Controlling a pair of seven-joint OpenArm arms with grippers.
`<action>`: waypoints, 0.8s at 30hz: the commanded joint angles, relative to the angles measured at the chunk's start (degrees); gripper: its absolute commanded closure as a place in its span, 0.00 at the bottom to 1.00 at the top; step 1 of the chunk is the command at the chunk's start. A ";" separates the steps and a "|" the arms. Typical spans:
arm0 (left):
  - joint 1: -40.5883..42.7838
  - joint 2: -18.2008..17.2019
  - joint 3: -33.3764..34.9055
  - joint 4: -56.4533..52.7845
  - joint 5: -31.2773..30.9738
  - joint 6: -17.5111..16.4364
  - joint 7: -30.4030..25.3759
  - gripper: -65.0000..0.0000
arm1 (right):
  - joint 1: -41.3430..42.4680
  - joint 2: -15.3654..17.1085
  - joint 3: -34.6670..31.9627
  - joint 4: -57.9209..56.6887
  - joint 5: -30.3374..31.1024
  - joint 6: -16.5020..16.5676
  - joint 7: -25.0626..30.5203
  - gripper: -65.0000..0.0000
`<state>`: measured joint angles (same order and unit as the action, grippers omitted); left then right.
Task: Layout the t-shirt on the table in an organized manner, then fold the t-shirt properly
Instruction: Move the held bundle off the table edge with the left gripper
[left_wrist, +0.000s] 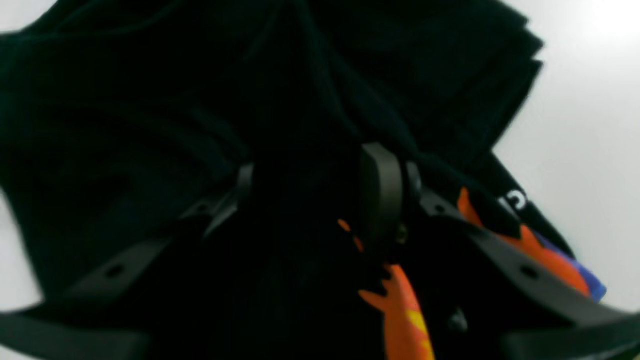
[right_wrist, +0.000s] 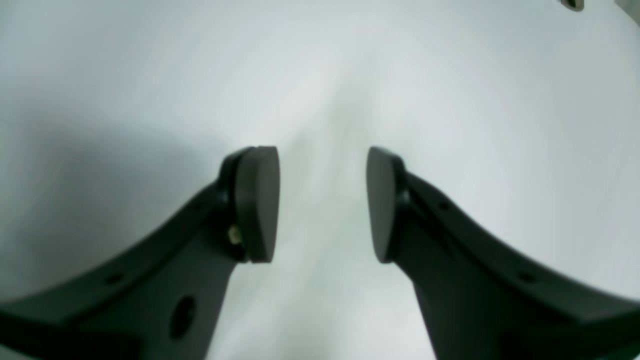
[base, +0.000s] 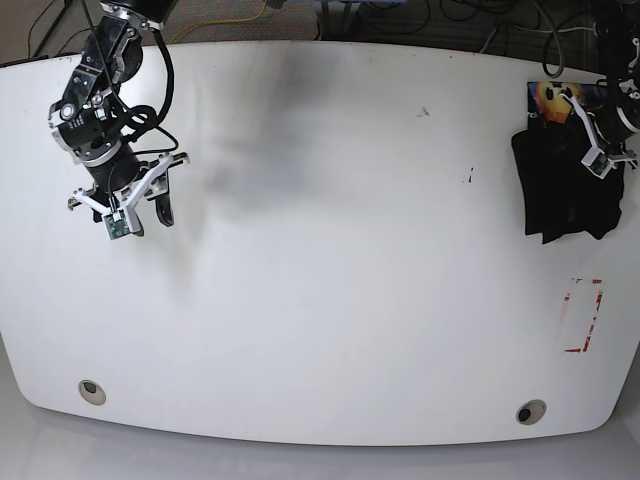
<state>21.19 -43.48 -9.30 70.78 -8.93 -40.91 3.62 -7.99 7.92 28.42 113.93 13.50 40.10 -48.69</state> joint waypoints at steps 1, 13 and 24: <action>0.92 -2.63 0.03 -0.94 4.40 0.91 5.13 0.61 | 0.56 0.56 0.19 1.10 0.79 -0.10 1.35 0.59; -1.98 -6.76 0.03 -7.09 4.31 0.91 5.04 0.61 | 0.56 0.56 0.19 1.19 0.79 -0.10 1.43 0.59; -6.20 -7.55 -0.06 -9.29 4.49 0.91 5.04 0.61 | 0.56 0.56 0.19 1.19 0.88 -0.10 1.43 0.59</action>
<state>15.53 -49.17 -9.17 61.58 -6.07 -40.62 6.72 -8.03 7.92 28.45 113.93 13.52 40.10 -48.66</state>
